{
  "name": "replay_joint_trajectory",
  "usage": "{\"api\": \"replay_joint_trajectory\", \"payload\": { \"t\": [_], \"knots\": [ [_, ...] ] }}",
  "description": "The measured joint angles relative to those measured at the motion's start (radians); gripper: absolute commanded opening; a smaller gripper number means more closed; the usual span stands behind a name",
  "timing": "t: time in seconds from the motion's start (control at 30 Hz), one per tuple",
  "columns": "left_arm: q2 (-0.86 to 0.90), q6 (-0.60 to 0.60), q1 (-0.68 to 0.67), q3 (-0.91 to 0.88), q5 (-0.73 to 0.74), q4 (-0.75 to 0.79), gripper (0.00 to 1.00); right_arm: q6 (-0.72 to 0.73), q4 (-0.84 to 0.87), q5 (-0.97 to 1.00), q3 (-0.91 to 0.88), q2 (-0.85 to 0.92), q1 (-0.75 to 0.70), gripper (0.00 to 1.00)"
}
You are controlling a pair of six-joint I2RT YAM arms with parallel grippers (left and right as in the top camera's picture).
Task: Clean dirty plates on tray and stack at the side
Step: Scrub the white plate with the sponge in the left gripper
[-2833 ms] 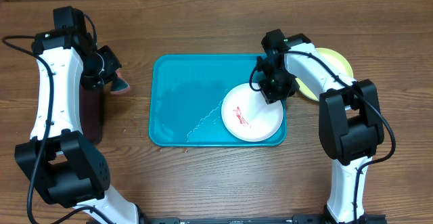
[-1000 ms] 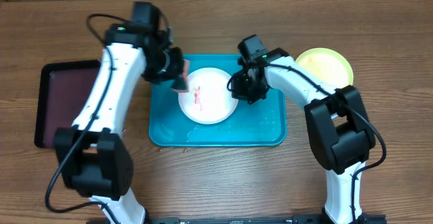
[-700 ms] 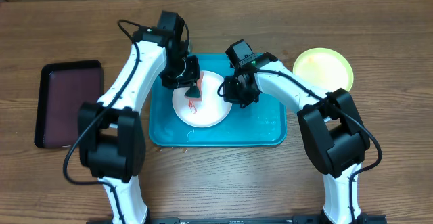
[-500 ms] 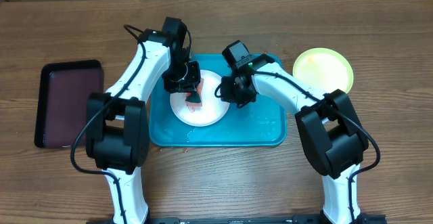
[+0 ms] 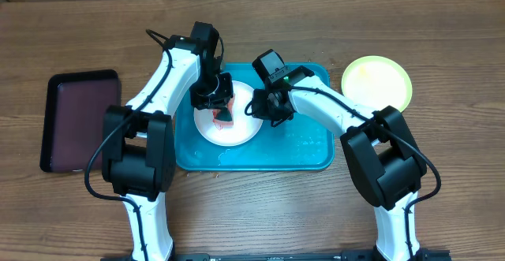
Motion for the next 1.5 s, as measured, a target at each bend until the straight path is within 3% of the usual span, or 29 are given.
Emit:
{"api": "replay_joint_trajectory", "payload": {
  "t": [0.43,0.77,0.9,1.03,1.3,1.5],
  "knots": [
    [0.058,-0.002,-0.026,0.0,-0.072,-0.001,0.05,0.014,-0.002,0.007,0.0,0.0,0.001,0.04],
    [0.067,-0.002,-0.031,0.001,-0.417,-0.064,0.04,0.015,0.0,0.007,0.0,0.0,0.003,0.04],
    [0.069,-0.002,-0.032,0.001,-0.451,-0.062,0.04,0.016,0.0,0.007,0.0,0.0,0.006,0.04],
    [0.069,-0.001,-0.024,0.001,-0.394,-0.036,0.04,0.017,0.0,0.011,0.0,0.0,0.006,0.04],
    [0.069,0.006,-0.011,0.003,-0.101,0.055,0.04,0.018,-0.007,0.032,0.0,0.0,0.0,0.04],
    [0.069,0.118,-0.099,0.003,0.003,0.016,0.04,0.018,-0.007,0.034,0.0,0.0,0.0,0.04]
  ]
}}
